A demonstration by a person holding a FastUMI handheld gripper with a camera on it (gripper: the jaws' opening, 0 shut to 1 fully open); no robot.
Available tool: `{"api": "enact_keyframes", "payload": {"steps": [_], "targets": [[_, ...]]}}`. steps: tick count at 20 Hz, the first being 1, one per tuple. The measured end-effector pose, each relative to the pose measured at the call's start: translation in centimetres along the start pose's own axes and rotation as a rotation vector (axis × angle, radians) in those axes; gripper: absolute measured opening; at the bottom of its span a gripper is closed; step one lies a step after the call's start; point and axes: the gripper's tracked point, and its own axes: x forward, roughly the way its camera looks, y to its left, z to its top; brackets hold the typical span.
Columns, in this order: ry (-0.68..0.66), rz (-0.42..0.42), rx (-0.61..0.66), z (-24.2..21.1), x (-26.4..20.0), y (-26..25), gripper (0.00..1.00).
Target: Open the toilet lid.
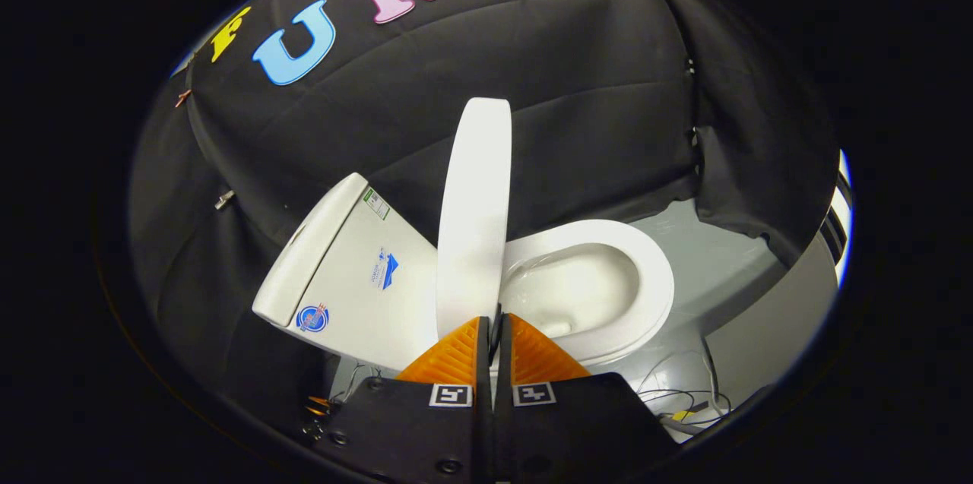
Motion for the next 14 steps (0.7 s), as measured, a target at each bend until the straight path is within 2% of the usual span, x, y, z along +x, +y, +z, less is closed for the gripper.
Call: {"api": "enact_keyframes", "payload": {"steps": [10,14], "targets": [[-0.022,-0.060,-0.086,0.2,-0.4,7.0,0.05],[-0.047,-0.137,-0.153,0.1,-0.2,9.6,0.05]]}}
